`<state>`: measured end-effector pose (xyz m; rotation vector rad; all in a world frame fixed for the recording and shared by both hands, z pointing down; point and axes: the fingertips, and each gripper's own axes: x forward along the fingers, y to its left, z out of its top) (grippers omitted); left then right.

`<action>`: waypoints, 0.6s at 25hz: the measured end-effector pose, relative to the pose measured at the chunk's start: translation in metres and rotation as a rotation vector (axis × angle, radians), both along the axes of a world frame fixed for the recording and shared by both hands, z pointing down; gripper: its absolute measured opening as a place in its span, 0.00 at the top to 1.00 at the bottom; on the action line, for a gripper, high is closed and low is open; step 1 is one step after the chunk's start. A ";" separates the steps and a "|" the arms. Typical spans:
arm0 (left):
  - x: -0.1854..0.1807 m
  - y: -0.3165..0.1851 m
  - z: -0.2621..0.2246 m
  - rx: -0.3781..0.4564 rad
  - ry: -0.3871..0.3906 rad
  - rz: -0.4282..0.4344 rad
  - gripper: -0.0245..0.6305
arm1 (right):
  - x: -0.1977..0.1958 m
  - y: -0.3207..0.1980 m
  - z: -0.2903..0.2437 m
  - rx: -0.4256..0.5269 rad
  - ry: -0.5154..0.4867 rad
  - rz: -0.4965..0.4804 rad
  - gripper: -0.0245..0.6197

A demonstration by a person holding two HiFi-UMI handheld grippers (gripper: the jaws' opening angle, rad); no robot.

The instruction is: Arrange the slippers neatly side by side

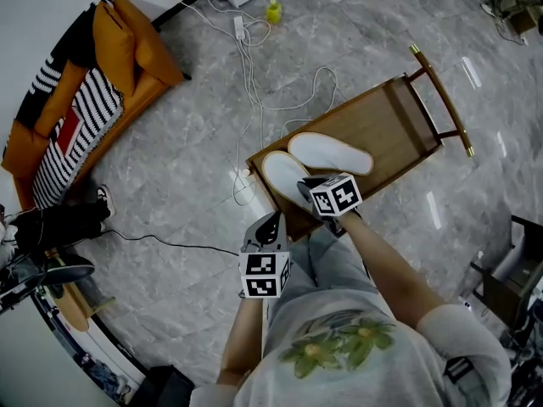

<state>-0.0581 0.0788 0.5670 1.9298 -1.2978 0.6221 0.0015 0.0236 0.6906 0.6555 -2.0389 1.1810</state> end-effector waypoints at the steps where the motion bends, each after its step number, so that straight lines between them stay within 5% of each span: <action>1: 0.000 0.000 0.000 0.001 0.001 0.000 0.94 | -0.002 0.002 0.001 -0.013 -0.005 0.012 0.91; 9: 0.002 0.009 0.001 -0.003 -0.005 -0.005 0.94 | -0.013 0.002 0.003 -0.116 -0.081 0.208 0.91; 15: 0.000 0.009 0.004 -0.010 -0.010 -0.017 0.94 | -0.018 0.002 0.011 -0.150 -0.080 0.245 0.91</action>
